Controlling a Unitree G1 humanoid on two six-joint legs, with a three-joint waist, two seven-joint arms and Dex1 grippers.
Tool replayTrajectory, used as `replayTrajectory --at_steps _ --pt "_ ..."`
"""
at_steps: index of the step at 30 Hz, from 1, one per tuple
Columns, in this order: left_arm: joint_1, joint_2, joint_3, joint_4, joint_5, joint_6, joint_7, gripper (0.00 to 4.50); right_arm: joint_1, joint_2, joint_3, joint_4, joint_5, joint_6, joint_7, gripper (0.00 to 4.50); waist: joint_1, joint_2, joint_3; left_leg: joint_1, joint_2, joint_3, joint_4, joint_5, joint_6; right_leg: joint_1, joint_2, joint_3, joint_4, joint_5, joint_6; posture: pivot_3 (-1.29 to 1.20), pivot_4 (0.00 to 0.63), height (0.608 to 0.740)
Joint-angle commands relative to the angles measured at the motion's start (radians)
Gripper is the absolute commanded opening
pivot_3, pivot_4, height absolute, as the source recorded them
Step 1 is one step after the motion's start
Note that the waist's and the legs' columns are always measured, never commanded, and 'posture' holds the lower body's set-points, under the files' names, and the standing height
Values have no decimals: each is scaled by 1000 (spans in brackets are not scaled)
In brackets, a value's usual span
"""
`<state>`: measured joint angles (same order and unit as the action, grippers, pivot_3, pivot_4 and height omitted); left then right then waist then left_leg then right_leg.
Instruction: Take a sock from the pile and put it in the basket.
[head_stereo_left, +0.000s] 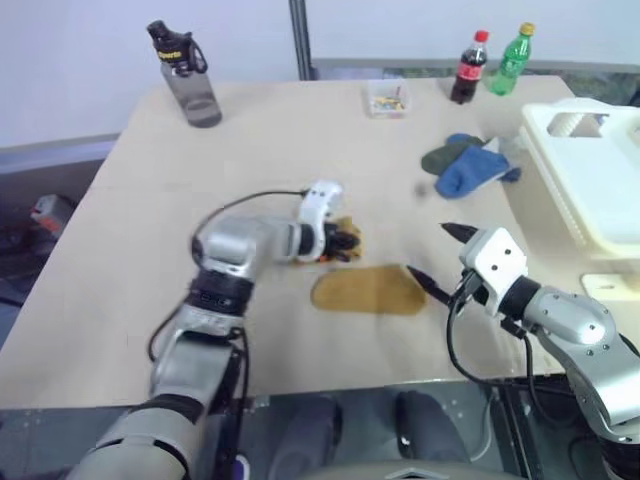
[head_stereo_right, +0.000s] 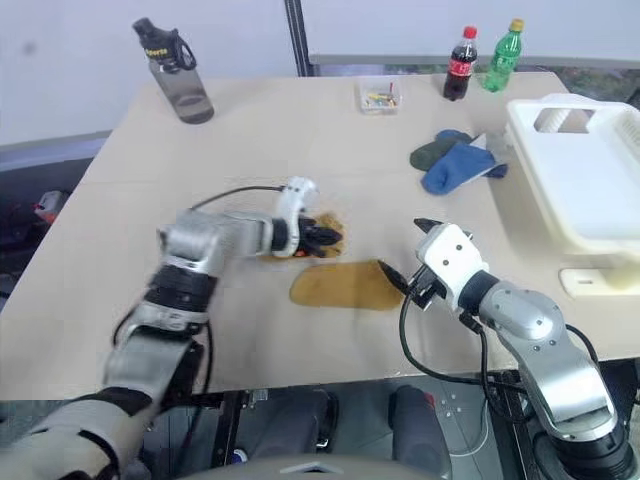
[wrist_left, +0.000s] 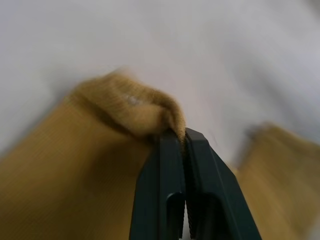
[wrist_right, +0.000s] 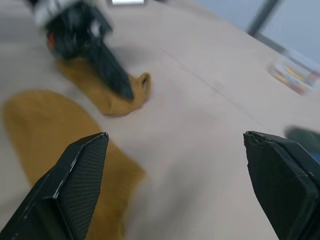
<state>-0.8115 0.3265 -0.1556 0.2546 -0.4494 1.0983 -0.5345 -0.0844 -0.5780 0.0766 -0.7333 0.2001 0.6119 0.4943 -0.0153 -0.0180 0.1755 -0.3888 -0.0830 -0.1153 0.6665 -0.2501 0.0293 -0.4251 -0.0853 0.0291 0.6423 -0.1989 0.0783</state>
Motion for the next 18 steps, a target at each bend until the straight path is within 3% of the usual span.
replayTrajectory --at_steps 1,5,13,18 --pt "-29 -60 11 34 28 -85 12 924 1 20 -2 -78 -6 35 -42 4500 3 0 0 0 0 0 0 0 0 0 0 0 0 0 0 0 150 740" --pt "-11 42 56 -91 -4 -128 -103 1007 -60 67 60 -56 13 96 -51 4500 -3 0 0 -4 -1 0 1 0 0 -3 -1 -1 0 0 0 0 150 740" --pt "141 301 152 -230 50 -279 -194 1007 -324 232 169 267 -6 151 -70 4500 -17 1 0 -6 0 1 1 0 0 -7 0 0 1 1 -1 0 150 740" --pt "261 280 99 -246 139 -373 -135 1007 -424 298 203 525 -41 90 -54 4500 5 1 0 -8 -1 0 0 0 0 -7 -1 -1 -1 1 -1 0 150 740"
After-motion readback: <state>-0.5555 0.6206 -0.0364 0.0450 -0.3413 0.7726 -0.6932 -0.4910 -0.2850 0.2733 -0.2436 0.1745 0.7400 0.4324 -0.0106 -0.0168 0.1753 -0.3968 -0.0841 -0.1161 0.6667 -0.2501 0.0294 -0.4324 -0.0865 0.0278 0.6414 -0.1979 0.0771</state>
